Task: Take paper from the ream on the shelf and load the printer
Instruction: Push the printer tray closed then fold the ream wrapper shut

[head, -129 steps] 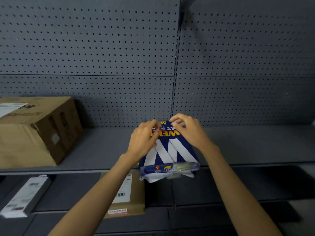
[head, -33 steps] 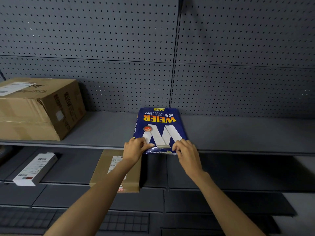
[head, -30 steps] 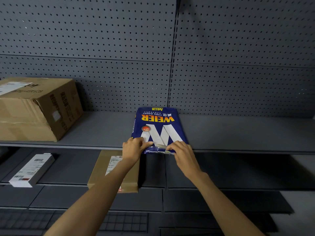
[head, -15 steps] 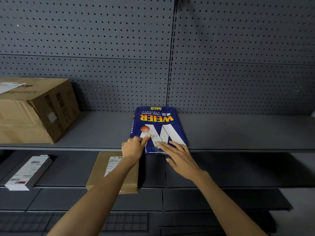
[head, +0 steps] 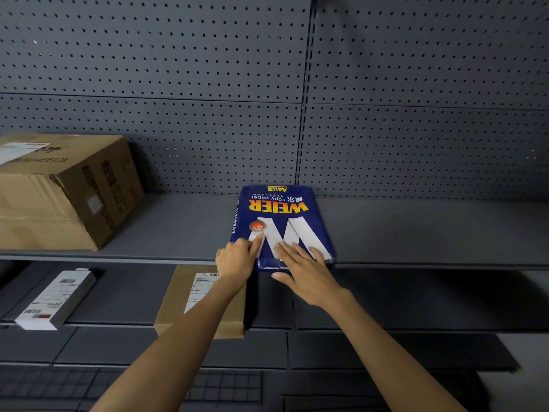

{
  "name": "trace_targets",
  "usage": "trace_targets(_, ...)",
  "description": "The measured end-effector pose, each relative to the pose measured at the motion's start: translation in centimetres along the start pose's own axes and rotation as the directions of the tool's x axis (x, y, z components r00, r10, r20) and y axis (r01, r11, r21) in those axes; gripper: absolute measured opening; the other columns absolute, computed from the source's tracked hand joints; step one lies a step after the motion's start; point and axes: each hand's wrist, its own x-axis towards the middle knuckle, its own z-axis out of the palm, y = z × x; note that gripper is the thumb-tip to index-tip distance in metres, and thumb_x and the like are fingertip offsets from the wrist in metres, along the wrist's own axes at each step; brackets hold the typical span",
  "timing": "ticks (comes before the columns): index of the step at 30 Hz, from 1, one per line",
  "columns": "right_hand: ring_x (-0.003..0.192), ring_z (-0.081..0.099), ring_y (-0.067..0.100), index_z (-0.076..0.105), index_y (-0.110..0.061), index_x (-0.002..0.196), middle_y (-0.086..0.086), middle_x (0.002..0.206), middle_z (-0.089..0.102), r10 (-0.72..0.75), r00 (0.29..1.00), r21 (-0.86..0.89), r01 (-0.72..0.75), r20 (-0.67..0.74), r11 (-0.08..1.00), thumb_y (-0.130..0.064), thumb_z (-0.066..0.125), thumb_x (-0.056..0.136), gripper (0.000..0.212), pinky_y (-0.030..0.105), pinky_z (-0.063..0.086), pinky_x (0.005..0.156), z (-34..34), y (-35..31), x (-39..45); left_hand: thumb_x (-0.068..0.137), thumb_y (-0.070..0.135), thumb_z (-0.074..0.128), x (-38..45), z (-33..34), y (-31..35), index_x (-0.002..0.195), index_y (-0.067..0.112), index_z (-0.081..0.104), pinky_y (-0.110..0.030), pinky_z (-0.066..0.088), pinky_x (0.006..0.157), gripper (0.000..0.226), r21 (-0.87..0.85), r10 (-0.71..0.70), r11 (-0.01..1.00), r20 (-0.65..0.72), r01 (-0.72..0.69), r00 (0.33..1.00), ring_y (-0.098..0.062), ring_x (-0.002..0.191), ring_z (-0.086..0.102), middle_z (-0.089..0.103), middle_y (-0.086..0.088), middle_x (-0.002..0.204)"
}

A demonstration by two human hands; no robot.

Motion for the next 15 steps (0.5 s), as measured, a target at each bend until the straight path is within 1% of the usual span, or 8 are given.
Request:
trace_targets(6, 0.152, -0.007, 0.011, -0.002, -0.024, 0.158, -0.009, 0.165, -0.004, 0.018, 0.992, 0.052, -0.025, 0.126, 0.998, -0.063, 0.022, 0.098, 0.075, 0.046, -0.004, 0.123, -0.6, -0.1, 1.3, 0.099, 0.056, 0.039, 0.0, 0.3, -0.2, 0.091, 0.011, 0.07, -0.045, 0.054, 0.083, 0.055, 0.011, 0.041, 0.999, -0.052, -0.04, 0.998, -0.027, 0.085, 0.07, 0.074, -0.008, 0.095)
trace_targets(10, 0.152, -0.011, 0.011, -0.006, -0.026, 0.157, -0.01, 0.165, -0.008, -0.008, 0.99, 0.065, -0.001, 0.138, 0.998, -0.067, 0.023, 0.096, 0.079, 0.046, -0.006, 0.123, -0.6, -0.3, 1.8, 0.101, 0.048, 0.041, -0.2, 0.3, 0.0, 0.088, 0.012, 0.068, -0.042, 0.052, 0.083, 0.047, 0.022, 0.068, 0.998, -0.073, -0.066, 0.995, -0.029, 0.084, 0.07, 0.074, -0.008, 0.092)
trace_targets(12, 0.152, -0.011, 0.01, -0.005, -0.024, 0.157, -0.01, 0.165, -0.007, -0.017, 0.992, 0.065, 0.008, 0.129, 0.998, -0.069, 0.023, 0.095, 0.082, 0.046, -0.005, 0.123, -0.4, -0.6, 2.2, 0.102, 0.045, 0.041, -0.2, 0.0, 0.1, 0.096, 0.013, 0.061, -0.04, 0.052, 0.082, 0.039, 0.042, 0.076, 0.996, -0.073, -0.073, 0.994, -0.029, 0.086, 0.07, 0.073, -0.008, 0.097)
trace_targets(15, 0.152, -0.009, 0.009, -0.006, -0.022, 0.157, -0.009, 0.165, -0.007, -0.027, 0.992, 0.067, 0.019, 0.123, 0.998, -0.072, 0.025, 0.092, 0.088, 0.044, -0.003, 0.123, -0.2, -0.7, 3.1, 0.103, 0.042, 0.04, -0.1, 0.0, 0.2, 0.113, 0.013, 0.049, -0.043, 0.055, 0.084, 0.032, 0.071, 0.074, 0.995, -0.033, -0.072, 0.997, -0.032, 0.093, 0.07, 0.07, -0.011, 0.112)
